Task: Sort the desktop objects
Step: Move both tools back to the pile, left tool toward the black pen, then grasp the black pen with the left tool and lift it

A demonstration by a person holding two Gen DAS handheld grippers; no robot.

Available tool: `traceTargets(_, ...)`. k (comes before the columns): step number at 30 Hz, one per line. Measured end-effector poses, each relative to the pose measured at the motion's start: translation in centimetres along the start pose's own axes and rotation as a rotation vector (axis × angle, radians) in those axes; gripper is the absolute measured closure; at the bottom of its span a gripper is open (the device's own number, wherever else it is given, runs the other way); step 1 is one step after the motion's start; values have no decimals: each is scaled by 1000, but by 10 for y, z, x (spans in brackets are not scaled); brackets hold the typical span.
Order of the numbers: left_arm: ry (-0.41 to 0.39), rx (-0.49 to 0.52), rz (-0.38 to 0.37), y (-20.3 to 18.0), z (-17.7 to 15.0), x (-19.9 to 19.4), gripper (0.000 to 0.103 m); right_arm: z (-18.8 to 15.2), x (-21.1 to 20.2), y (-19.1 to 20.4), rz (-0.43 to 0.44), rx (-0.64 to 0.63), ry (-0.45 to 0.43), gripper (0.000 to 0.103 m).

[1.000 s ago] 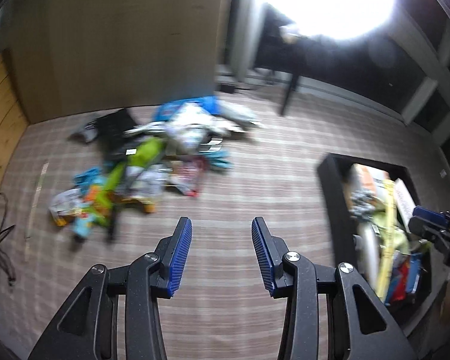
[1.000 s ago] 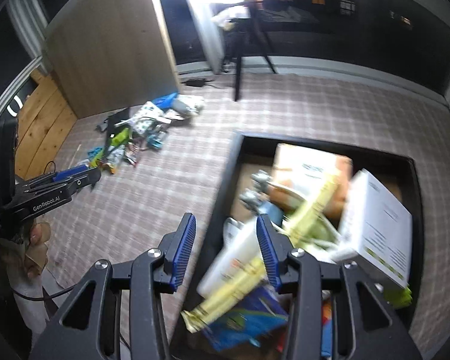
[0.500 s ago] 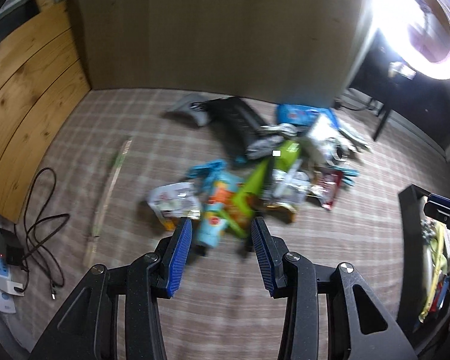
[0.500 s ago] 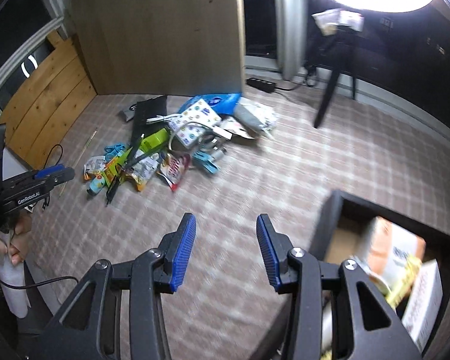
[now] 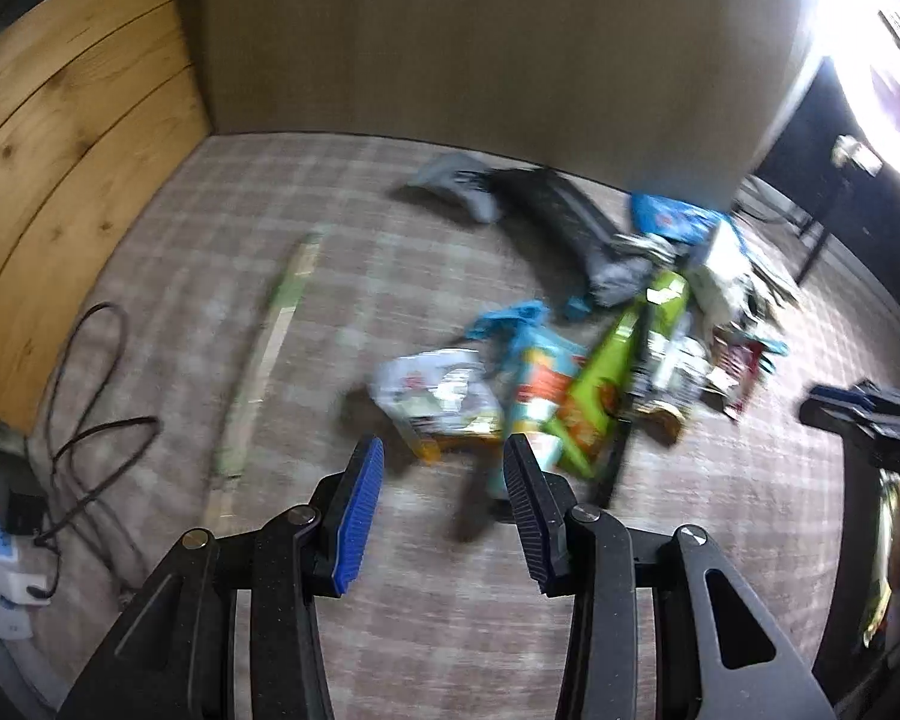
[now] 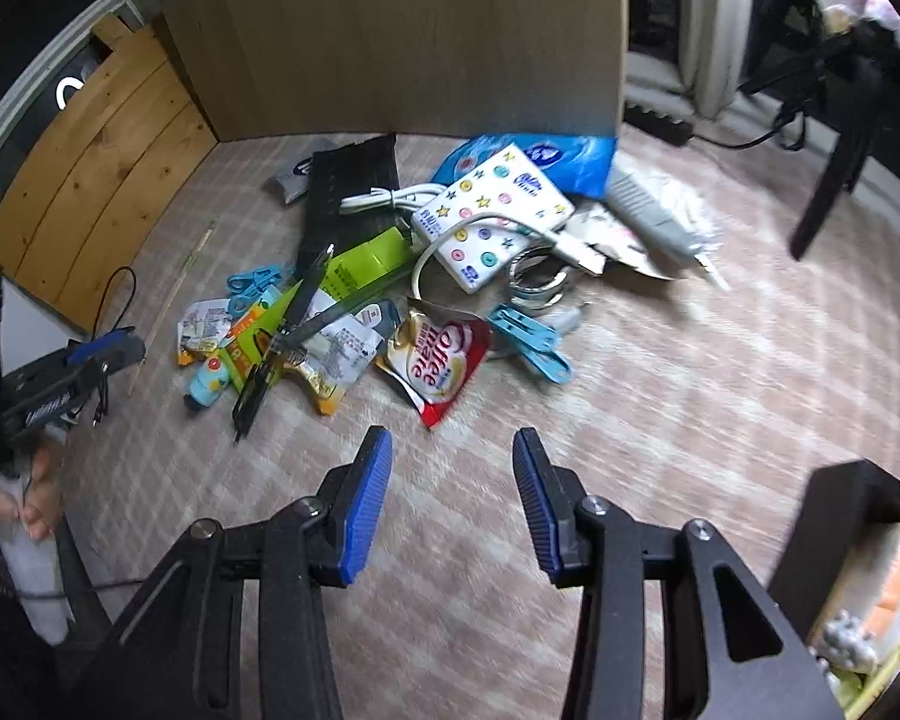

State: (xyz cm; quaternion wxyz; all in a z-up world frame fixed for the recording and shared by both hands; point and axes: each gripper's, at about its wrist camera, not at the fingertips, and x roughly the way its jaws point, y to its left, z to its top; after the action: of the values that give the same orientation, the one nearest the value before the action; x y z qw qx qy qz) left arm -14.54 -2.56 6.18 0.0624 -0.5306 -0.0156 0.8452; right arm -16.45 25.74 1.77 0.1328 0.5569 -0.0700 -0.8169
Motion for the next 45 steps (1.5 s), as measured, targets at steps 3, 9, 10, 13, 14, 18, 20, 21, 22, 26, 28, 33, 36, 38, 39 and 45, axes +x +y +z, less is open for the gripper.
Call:
traceTargets(3,-2,69,-27,-28,-1,4,64,5,11,1,9,8,7,62)
traceTargets(9,23,169,-45,-68,2,24,66,11,24,-4,25,31,14,65)
traceTargets(10,27,180,-46,-72,2,26,68,12,27,-6,30,38,16,67)
traceTargets(13,43,210,-37,-83,1,35,71,14,31,-9,40,52,18,70)
traceTargets(14,49,221,-36,-86,1,39,71,15,33,-10,47,57,20,70)
traceTargets(18,56,247,-25,-95,3,47,72,18,40,-10,61,61,25,74)
traceTargets(20,60,250,-19,-97,4,52,74,20,43,-10,60,64,24,75)
traceTargets(21,64,249,-17,-96,4,53,75,21,44,-11,61,67,24,75)
traceTargets(22,67,246,-14,-96,5,55,76,23,46,-12,65,72,23,75)
traceTargets(26,59,248,-12,-99,7,58,77,28,54,-13,69,79,24,75)
traceTargets(28,58,254,-10,-100,7,59,78,31,56,-11,73,65,18,75)
traceTargets(33,58,237,-26,-97,7,60,86,35,59,-10,84,54,19,75)
traceTargets(36,55,231,-28,-94,6,60,89,32,58,-13,100,64,13,76)
traceTargets(38,56,219,-37,-91,6,59,90,29,57,-13,99,57,7,86)
traceTargets(39,55,210,-39,-90,6,59,90,27,57,-13,104,57,4,89)
traceTargets(45,56,182,-50,-83,5,59,90,22,53,-12,104,33,-10,99)
